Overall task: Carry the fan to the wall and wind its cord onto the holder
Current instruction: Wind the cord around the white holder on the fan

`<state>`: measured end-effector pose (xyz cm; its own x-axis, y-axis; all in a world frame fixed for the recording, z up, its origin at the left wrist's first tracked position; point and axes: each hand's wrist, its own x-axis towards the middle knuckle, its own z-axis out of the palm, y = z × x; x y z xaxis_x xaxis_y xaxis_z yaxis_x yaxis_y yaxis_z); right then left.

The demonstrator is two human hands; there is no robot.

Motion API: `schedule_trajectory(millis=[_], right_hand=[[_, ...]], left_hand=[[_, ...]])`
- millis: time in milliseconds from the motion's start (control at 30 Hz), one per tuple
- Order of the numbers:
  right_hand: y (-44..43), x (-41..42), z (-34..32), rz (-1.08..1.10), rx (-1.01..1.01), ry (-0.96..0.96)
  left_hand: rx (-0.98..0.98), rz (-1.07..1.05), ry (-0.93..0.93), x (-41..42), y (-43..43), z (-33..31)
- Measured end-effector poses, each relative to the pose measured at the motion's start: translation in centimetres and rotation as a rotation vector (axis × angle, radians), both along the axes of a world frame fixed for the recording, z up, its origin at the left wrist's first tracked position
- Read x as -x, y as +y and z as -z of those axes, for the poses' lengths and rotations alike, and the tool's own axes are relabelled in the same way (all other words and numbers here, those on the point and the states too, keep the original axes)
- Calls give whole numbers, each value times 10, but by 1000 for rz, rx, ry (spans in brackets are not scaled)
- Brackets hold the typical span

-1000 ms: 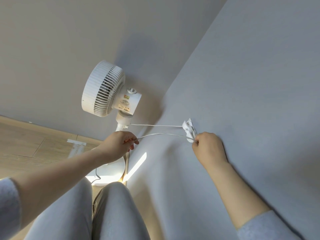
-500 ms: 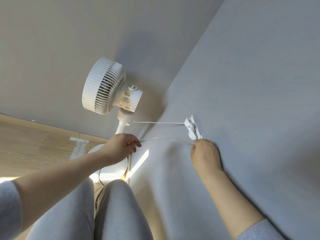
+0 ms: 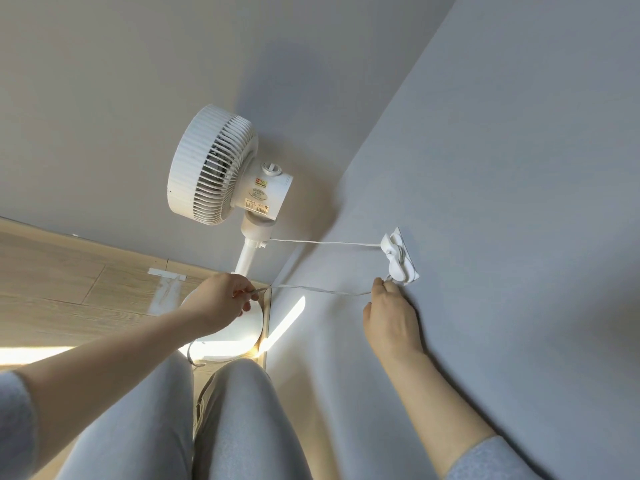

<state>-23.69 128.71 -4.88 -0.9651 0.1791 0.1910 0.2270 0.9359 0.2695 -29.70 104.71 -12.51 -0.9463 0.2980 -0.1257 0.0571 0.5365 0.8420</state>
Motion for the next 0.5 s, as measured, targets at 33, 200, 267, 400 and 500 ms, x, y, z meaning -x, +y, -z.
schedule_trajectory(millis=[33, 200, 267, 400, 500], right_hand=[[-1, 3, 2, 4, -13, 2], [-4, 25, 1, 53, 27, -37], [-6, 35, -2, 32, 8, -23], [-15, 58, -6, -7, -3, -150], [-18, 76, -10, -17, -38, -199]], left_hand=[[14, -1, -9, 1, -1, 3], [14, -3, -30, 8, 2, 10], [-12, -10, -37, 14, 6, 11], [-37, -25, -39, 25, 11, 15], [-48, -65, -31, 35, 15, 18]])
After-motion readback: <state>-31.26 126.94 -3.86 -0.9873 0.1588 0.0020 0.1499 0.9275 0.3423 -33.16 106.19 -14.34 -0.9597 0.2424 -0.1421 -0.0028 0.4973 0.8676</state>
